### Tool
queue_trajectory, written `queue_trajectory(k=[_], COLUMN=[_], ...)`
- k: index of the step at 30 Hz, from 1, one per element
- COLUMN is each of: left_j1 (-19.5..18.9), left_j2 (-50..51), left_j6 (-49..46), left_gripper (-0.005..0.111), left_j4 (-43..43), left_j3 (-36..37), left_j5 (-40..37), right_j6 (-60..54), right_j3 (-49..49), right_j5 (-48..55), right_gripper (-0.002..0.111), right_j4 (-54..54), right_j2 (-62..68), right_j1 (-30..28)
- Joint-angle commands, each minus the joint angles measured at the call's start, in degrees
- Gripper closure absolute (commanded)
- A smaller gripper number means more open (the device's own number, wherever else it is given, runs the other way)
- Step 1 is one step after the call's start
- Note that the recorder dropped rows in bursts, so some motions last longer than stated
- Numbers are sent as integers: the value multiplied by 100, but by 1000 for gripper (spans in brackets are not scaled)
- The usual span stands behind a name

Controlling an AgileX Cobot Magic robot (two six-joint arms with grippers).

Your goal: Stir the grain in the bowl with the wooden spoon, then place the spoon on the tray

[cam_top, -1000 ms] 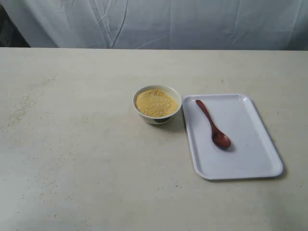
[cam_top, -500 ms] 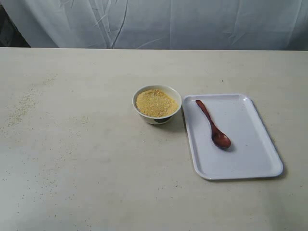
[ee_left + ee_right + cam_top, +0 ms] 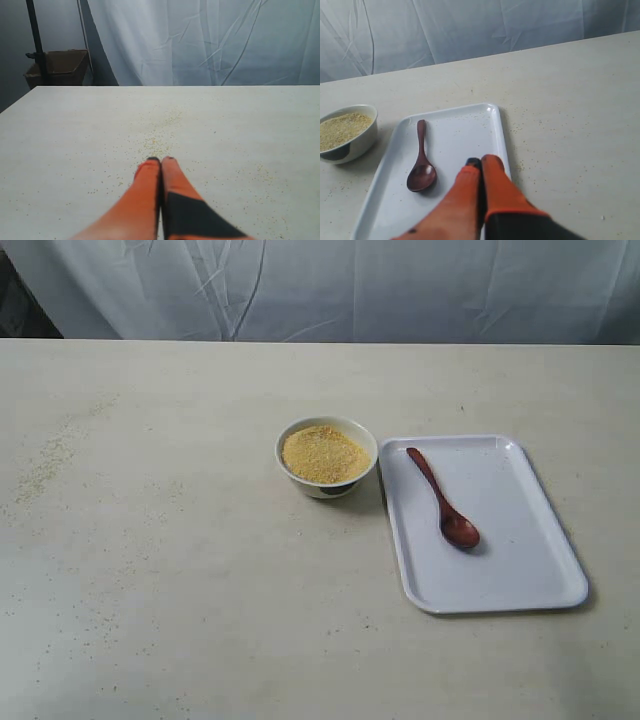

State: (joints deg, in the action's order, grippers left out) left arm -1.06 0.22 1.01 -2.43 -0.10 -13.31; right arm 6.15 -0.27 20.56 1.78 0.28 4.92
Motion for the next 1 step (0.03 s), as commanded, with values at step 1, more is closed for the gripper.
queue_trajectory(k=[1], left_j1=[-10], left_j2=[-22], left_j6=[2], left_gripper=[107], left_j4=[1], left_j3=[10], left_j5=[8], right_j6=[-20], right_j3=[27], right_j5=[-35], right_gripper=[108], right_j4=[-1], right_j2=[-28], right_j1=[22])
